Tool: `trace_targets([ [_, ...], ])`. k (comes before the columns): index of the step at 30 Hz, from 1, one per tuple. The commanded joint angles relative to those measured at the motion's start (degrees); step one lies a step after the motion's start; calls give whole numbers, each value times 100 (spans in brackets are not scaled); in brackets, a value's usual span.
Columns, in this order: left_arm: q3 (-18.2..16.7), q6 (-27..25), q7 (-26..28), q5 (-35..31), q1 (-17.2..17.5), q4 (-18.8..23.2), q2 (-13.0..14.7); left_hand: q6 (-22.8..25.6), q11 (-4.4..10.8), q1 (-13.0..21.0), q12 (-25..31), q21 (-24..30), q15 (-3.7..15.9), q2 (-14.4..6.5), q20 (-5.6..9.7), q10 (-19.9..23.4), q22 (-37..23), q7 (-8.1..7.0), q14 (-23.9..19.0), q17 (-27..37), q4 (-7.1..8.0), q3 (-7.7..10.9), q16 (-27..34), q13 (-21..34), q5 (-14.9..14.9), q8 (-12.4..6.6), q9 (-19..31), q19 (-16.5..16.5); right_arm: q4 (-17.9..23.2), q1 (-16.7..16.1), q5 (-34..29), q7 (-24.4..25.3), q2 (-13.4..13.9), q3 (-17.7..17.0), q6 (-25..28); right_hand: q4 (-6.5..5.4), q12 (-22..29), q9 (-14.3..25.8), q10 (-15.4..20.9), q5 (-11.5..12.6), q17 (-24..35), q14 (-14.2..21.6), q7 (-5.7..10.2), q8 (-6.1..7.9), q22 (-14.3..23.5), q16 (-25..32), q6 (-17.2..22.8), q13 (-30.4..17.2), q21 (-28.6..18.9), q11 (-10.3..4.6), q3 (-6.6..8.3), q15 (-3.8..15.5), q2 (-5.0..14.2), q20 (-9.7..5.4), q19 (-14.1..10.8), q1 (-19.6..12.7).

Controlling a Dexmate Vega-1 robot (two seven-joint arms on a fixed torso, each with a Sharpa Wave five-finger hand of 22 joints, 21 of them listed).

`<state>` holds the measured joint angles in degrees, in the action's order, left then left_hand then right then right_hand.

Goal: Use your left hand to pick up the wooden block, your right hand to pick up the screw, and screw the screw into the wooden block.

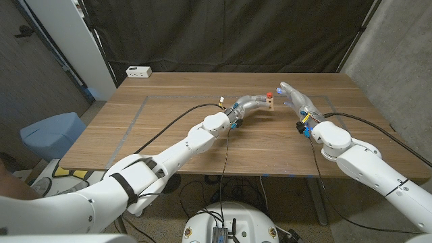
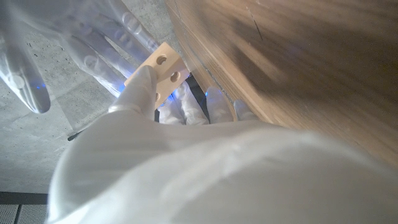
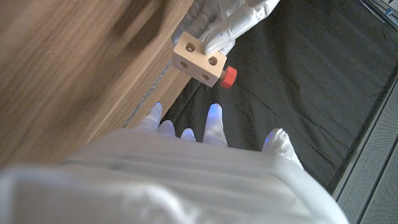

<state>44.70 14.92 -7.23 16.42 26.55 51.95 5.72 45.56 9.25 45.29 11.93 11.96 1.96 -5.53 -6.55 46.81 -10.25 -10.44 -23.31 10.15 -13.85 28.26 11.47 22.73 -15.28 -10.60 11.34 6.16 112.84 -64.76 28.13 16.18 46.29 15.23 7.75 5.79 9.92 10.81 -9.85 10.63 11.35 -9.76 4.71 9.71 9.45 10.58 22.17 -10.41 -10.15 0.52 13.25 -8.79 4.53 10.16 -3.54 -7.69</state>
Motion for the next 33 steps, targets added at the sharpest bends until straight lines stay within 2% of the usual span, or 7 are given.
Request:
trace_targets([
  [1, 17, -37, 28, -17, 41, 103, 27, 492, 2, -341, 47, 13, -20, -427, 3, 54, -34, 441, -7, 14, 500, 529, 22, 23, -30, -57, 6, 32, -3, 88, 81, -245, 157, 50, 55, -33, 1, 21, -487, 32, 13, -536, -4, 25, 33, -18, -8, -9, 5, 37, 9, -26, -6, 23, 50, 62],
  [19, 37, -107, 25, -24, 88, 236, 78, 500, 0, -344, 46, 14, -16, -423, 5, 51, -34, 428, -14, 11, 497, 533, 22, 24, -29, -60, 6, 34, 153, 128, 110, -400, 393, 78, 226, -73, 54, 19, -492, 52, 15, -581, -81, 148, 34, 12, 226, -9, -12, 50, -5, -2, 3, 35, 131, 137],
  [33, 37, -100, 4, -18, 61, 189, 61, 499, -1, -343, 46, 13, -23, -425, 3, 52, -34, 431, -9, 13, 496, 532, 22, 24, -26, -60, 6, 34, 163, 214, 112, -463, 441, 131, 291, -79, 93, 17, -434, 70, 4, -585, -142, 204, 34, 30, 404, -7, -35, 56, 6, 13, 17, 34, 145, 149],
])
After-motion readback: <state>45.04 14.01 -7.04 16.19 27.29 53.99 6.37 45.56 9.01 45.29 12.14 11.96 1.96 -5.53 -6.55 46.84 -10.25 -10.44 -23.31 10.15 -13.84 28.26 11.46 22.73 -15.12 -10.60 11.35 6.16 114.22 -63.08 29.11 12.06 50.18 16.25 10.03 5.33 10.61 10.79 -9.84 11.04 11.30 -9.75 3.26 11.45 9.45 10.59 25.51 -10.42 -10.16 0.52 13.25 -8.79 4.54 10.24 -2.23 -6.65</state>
